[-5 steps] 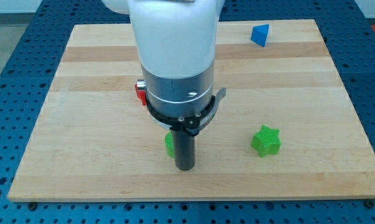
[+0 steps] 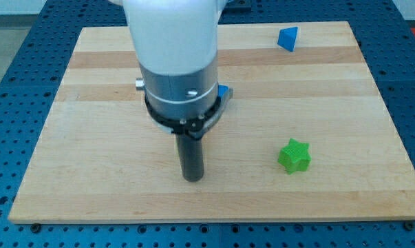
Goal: Push green star into the blue cube
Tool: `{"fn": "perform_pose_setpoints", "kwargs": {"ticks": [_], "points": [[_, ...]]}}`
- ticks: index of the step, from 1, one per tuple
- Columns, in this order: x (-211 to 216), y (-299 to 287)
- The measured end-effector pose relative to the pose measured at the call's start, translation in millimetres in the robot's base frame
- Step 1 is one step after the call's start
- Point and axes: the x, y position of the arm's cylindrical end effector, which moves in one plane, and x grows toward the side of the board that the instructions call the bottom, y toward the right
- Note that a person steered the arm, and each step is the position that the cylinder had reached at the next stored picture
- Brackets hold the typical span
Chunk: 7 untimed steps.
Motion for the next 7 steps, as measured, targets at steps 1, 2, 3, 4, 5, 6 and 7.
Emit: {"fn": "perform_pose_setpoints", "kwargs": {"ticks": [1,2,3,4,5,6,7], "points": [[24.5,17.2],[27.7,67.7],[8.9,101.7],[-29.5,110.0],[-50.9,111.5],[-22.9,114.4],[18.3,129.9]]}}
